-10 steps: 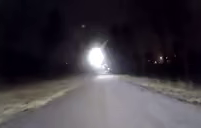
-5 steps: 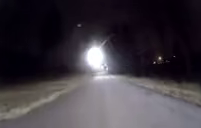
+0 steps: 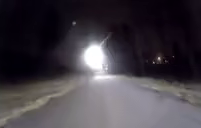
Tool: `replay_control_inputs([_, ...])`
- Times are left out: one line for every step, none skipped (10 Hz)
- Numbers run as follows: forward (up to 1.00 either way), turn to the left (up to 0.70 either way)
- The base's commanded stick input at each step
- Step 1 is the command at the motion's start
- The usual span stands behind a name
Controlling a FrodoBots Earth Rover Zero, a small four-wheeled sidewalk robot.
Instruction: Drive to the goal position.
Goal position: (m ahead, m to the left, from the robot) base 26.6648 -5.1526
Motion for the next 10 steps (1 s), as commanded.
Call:
replay_control_inputs([1.00,0.03])
replay_control_inputs([1.00,0.04])
replay_control_inputs([1.00,0.04])
replay_control_inputs([1.00,0.04])
replay_control_inputs([1.00,0.04])
replay_control_inputs([1.00,0.03])
replay_control_inputs([1.00,0.03])
replay_control_inputs([1.00,0.03])
replay_control_inputs([1.00,0.03])
replay_control_inputs([1.00,0.03])
